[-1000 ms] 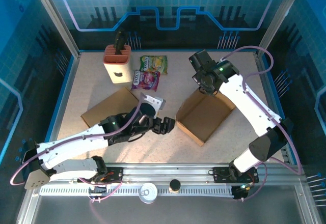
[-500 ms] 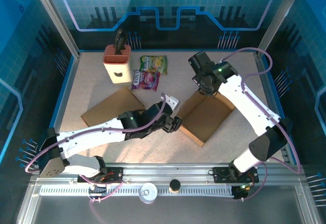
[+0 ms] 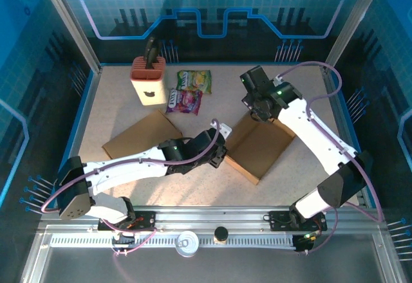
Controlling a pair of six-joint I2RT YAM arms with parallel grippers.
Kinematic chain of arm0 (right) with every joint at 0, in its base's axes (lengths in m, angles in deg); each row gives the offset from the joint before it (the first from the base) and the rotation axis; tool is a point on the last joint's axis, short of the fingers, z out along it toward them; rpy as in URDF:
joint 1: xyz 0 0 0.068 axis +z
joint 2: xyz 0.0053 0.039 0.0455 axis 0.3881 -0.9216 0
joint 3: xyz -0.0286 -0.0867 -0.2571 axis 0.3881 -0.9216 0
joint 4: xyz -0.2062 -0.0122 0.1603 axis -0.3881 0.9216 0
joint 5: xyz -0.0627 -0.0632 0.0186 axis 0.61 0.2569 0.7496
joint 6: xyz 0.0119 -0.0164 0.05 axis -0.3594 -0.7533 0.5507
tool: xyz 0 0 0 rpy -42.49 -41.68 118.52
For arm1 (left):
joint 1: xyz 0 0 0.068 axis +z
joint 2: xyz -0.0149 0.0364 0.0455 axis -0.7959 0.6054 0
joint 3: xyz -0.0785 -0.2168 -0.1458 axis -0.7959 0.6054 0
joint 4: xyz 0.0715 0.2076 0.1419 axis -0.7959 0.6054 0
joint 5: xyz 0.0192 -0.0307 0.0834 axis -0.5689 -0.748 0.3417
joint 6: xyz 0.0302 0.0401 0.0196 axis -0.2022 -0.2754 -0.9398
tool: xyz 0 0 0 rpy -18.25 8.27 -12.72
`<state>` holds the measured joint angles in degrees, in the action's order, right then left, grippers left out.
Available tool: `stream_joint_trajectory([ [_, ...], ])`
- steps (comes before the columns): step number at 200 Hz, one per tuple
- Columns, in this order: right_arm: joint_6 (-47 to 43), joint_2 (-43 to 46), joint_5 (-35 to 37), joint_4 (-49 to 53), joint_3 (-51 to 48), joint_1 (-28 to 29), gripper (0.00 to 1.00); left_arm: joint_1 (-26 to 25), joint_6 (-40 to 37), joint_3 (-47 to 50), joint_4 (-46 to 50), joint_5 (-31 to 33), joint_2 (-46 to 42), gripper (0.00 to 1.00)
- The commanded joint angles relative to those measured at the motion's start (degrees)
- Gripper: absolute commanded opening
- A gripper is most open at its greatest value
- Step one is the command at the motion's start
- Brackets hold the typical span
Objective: Fold the paper box
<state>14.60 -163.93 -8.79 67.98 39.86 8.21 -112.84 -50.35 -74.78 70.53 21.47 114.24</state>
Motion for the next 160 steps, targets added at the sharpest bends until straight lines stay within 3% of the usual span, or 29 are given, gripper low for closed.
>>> stream_joint_trajectory([
  [1, -6.35, 2.34, -5.59, -5.51, -2.18, -1.91, 0.18, 1.36, -1.84, -1.46, 0.53, -0.59, -0.39, 0.0],
  [39, -22.66, 9.53, -16.64, -19.5, -9.61, -7.55, 0.45, 6.44, -6.29, -0.37, 1.95, -9.05, -4.56, 0.0],
  [59, -32.01, 15.04, -28.69, -30.21, -16.37, -13.17, 0.64, 9.55, -10.42, 0.75, 2.88, -14.1, -7.07, 0.0],
  [77, -40.11, 19.11, -38.55, -35.45, -20.45, -18.55, 0.77, 10.82, -15.02, 1.41, 4.44, -14.25, -9.25, 0.0],
  [103, -53.77, 22.94, -42.39, -36.79, -23.97, -24.47, 0.8, 13.15, -21.08, 3.72, 5.37, -14.97, -12.73, 0.0],
  [136, -66.65, 24.61, -52.41, -42.2, -30.05, -32.96, 0.79, 17.75, -25.18, 6.79, 6.39, -17.62, -16.08, 0.0],
  [160, -70.78, 21.88, -51.41, -45.47, -33.31, -35.68, 0.8, 18.58, -26.94, 7.59, 6.49, -15.94, -16.97, 0.0],
])
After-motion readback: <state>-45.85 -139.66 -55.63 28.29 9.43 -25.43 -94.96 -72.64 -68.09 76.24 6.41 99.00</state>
